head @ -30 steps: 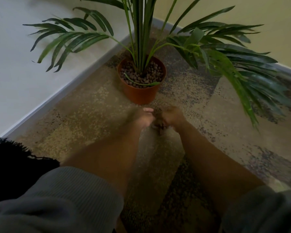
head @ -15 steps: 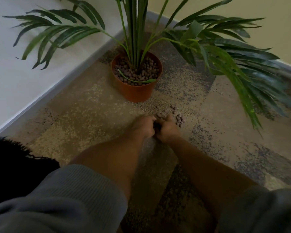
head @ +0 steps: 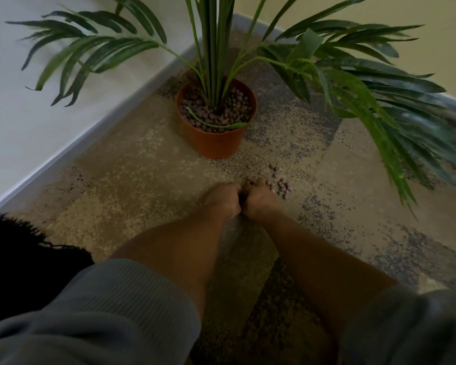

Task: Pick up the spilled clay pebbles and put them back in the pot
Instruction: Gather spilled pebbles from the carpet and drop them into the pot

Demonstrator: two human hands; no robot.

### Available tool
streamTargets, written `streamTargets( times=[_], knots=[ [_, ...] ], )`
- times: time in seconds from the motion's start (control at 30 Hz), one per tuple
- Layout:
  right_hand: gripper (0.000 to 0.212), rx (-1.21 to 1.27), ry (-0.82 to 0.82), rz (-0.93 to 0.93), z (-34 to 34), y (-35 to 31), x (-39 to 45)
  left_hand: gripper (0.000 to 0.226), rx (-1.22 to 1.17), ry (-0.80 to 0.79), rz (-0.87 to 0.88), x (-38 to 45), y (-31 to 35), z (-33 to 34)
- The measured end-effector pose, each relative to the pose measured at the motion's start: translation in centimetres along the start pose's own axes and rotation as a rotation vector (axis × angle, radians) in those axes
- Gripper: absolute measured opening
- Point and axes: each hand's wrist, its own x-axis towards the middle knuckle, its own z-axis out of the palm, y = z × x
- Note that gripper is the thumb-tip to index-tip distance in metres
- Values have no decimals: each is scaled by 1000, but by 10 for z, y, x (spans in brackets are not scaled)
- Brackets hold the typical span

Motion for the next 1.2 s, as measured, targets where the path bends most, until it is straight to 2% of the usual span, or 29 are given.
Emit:
streamTargets(
  times=[0.1,0.3,0.37,0.4,0.43,0.47,0.53,0.6,0.7,0.87,0.97,1.07,1.2],
  knots=[
    [39,-31,-13,12,-2,-2,0,46,1,-6,11,1,0,1],
    [29,-28,-43,63,-12,-6,0,35,53,-36,-36,-2,2,1],
    [27,75,-88,103,-17,-7,1,26,22,-64,-71,-2,2,0],
    [25,201,-103,135,-20,-6,3,19,-57,-74,-109,-2,2,-1],
    [19,428,-119,218,-24,-5,3,13,-229,-82,-174,0,3,-2],
    [11,715,-145,341,-28,-6,4,8,-487,-91,-265,2,2,-3],
    [13,1147,-230,489,-36,-4,4,13,-1008,-118,-470,4,3,-10],
    [9,1429,-321,526,-41,0,3,14,-1331,-136,-572,2,0,-15],
    [9,1746,-385,478,-45,6,-2,24,-1644,-139,-582,-3,-5,-22],
    [18,1950,-369,418,-42,4,-6,29,-1970,-58,-578,-9,-3,-33],
    [15,2019,-355,409,-46,-7,0,31,-2129,149,-563,-11,-2,-41],
    [25,2149,-353,334,-55,-20,7,35,-2260,392,-559,-16,-4,-51],
    [37,2305,-406,198,-75,-38,11,38,-2380,553,-484,-18,-3,-78]
  ],
)
